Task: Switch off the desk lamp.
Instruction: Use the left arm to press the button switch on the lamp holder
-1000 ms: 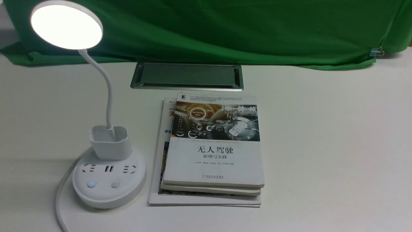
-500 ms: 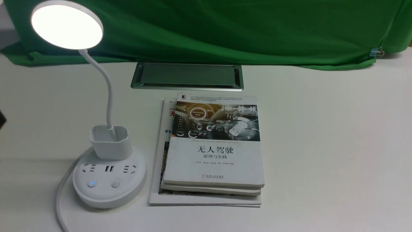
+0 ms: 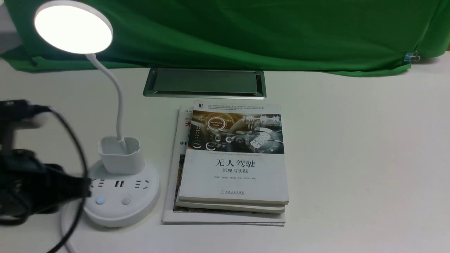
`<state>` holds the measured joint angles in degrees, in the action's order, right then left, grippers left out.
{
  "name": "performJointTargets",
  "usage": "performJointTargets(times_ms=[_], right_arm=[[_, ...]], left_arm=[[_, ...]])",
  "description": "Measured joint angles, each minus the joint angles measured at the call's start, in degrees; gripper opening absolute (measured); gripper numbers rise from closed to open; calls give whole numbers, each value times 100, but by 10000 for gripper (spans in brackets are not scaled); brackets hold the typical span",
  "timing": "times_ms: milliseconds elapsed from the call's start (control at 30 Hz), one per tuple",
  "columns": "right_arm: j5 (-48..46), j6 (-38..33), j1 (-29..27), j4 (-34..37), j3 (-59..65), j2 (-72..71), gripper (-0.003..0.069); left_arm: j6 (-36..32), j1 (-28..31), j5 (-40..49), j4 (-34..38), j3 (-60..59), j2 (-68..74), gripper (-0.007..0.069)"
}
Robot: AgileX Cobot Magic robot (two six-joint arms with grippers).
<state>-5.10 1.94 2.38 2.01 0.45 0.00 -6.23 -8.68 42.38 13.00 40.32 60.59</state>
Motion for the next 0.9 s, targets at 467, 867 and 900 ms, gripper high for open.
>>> performJointTargets(times_ms=[467,867,900], right_arm=[[0,0,0,0,0,0,36],[0,0,0,0,0,0,36],[0,0,0,0,0,0,36]], left_arm=[[1728,-1489,-32,-1973,827,2242,19],[1835,-1489,-701,-2319,943,3205,19],[1835,-1489,-709,-2326,950,3205,19]])
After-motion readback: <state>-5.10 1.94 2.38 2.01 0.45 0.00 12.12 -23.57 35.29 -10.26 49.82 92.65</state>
